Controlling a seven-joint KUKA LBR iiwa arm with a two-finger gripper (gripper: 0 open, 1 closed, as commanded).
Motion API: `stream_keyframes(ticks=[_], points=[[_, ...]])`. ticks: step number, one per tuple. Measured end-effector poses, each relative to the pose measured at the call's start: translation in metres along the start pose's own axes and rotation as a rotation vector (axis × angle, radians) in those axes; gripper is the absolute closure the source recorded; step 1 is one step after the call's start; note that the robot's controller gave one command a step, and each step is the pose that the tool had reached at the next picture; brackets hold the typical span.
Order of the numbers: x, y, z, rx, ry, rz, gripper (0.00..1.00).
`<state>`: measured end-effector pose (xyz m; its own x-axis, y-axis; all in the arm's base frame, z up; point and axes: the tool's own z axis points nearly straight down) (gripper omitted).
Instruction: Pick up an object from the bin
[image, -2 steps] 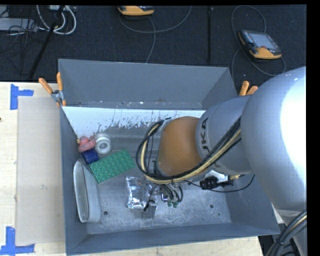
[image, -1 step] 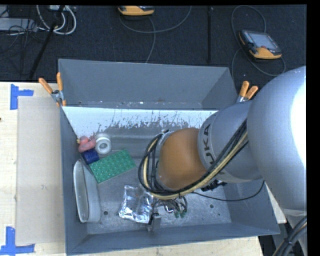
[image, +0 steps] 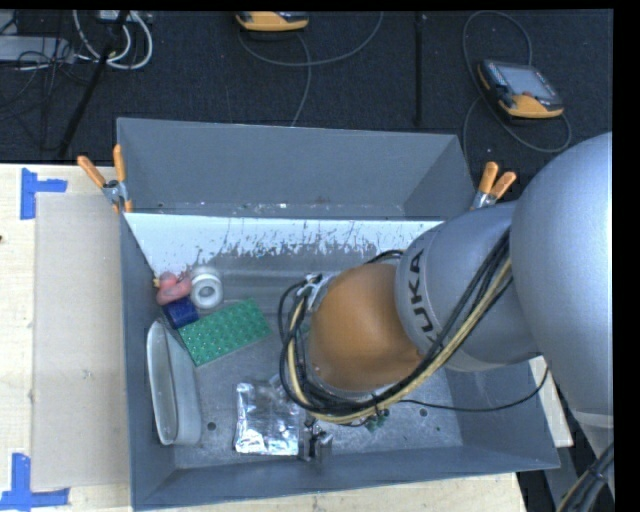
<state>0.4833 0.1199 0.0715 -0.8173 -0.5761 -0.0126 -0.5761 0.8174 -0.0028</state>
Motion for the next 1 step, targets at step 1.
stream_keyframes(ticks=[1], points=[[0.0037, 0.0006, 0.0020, -0.004, 0.012, 0.005, 1.00]])
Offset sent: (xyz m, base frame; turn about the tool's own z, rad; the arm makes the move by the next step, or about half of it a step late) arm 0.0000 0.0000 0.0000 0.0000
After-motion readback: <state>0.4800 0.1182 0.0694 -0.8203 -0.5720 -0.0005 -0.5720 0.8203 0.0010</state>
